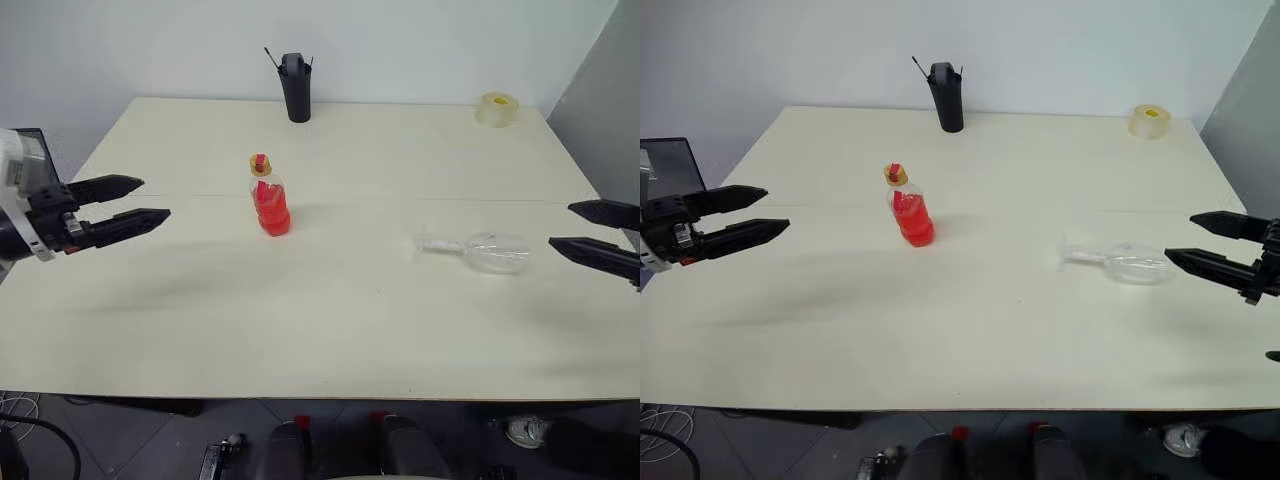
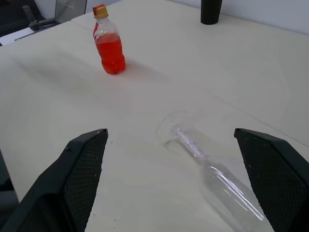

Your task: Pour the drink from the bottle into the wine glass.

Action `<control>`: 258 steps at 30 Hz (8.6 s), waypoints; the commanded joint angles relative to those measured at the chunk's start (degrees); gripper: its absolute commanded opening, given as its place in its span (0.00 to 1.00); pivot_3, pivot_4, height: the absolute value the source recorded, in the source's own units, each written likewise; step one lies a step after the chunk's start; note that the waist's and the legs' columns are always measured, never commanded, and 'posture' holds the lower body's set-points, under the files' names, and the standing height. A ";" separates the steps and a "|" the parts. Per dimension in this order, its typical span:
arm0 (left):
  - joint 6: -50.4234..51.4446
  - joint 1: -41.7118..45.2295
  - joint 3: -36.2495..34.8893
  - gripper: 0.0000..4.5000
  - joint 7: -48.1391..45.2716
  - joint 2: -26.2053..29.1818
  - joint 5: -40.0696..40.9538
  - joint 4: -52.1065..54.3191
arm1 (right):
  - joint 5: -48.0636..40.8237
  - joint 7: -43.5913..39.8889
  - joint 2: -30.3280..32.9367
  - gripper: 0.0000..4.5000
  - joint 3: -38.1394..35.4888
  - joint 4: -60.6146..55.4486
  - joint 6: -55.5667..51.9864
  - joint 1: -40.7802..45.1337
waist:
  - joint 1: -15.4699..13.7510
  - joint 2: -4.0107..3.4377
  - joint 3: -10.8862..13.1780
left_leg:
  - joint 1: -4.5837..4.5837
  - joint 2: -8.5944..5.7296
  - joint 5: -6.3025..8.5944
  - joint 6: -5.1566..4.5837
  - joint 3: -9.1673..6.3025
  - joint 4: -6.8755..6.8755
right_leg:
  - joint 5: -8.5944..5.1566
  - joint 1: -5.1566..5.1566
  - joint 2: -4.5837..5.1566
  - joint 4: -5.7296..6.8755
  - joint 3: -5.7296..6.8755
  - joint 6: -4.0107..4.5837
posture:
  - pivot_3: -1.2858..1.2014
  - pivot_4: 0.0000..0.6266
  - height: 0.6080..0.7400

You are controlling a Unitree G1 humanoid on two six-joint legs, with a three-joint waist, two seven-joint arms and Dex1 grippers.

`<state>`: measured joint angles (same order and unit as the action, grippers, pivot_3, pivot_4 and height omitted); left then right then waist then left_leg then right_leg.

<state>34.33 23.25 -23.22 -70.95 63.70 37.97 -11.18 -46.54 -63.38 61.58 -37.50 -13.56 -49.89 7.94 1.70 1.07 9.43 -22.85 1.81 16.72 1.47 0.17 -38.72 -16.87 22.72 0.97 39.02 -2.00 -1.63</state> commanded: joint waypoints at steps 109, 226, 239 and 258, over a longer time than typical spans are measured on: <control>-51.42 36.74 13.41 0.53 41.70 -47.60 -32.63 -60.67 | 17.16 32.32 -35.33 1.00 40.49 -11.10 3.97 22.05 | -0.16 0.14 0.01 | -0.39 -0.26 -0.03 0.02 -0.02 -0.21 | 0.05 0.51 0.16 0.32 0.20 -0.11 | 0.52 0.24 1.00; -24.79 8.37 31.07 0.35 23.90 -52.95 -21.81 1.83 | 6.50 35.55 -35.85 1.00 28.97 -23.42 -19.70 38.52 | -0.41 0.09 0.00 | -0.58 -0.04 -0.03 0.00 -0.18 -0.21 | 0.15 0.54 0.28 0.10 -0.05 -0.16 | 0.52 0.24 1.00; -28.86 12.85 31.30 0.35 21.64 -55.33 -22.43 -6.25 | 9.83 69.70 -54.64 1.00 26.89 -34.07 -42.61 34.99 | -0.09 0.08 -0.01 | -0.59 -0.13 -0.06 0.01 -0.13 -0.20 | 0.15 0.60 0.26 0.13 -0.09 -0.17 | 0.52 0.24 1.00; -31.47 12.96 30.84 0.35 21.64 -55.67 -22.95 -7.08 | 5.50 79.02 -60.31 1.00 28.60 -31.04 -42.61 35.59 | 0.13 0.07 -0.02 | -0.59 -0.11 -0.05 -0.02 -0.14 -0.17 | 0.15 0.60 0.20 0.13 -0.09 -0.17 | 0.52 0.24 1.00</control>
<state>4.55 35.25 8.51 -49.30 8.53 14.37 -21.08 -39.94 15.22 1.22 -8.90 -43.90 -92.00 42.84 1.83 1.15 9.41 -23.44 1.69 16.66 1.45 0.03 -38.89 -16.72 23.32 1.17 39.16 -2.09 -1.79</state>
